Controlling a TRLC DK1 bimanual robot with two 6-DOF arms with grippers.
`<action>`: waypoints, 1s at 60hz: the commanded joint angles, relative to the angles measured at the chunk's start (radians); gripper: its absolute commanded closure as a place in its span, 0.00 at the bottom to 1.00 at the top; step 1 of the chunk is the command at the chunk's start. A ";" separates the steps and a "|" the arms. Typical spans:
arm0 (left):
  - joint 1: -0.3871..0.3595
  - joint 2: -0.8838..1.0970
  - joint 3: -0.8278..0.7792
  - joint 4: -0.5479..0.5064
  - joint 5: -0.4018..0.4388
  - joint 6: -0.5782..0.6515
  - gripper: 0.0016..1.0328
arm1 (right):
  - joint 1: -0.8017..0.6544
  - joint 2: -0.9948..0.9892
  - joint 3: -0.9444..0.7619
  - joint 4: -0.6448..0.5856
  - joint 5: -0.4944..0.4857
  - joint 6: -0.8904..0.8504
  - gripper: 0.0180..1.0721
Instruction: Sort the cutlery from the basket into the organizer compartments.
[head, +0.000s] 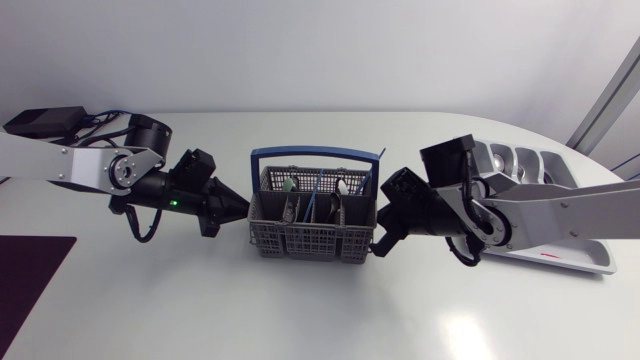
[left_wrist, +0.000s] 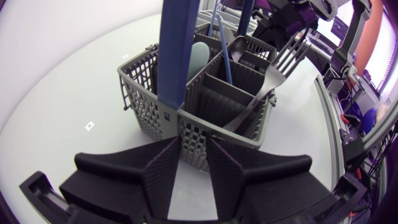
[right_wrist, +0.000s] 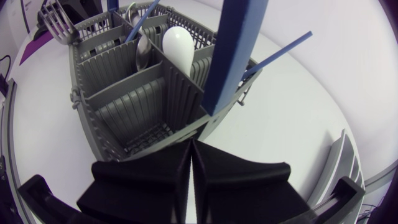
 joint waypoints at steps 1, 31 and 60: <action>-0.014 -0.033 -0.049 -0.001 0.018 -0.013 0.70 | 0.038 -0.045 -0.014 0.002 -0.015 0.024 0.93; -0.002 -0.209 -0.228 0.001 0.018 0.009 0.70 | 0.075 -0.165 -0.091 -0.051 0.011 0.027 0.94; -0.017 -0.123 -0.118 0.007 0.018 -0.022 0.70 | 0.086 -0.154 -0.074 -0.041 0.026 0.039 0.94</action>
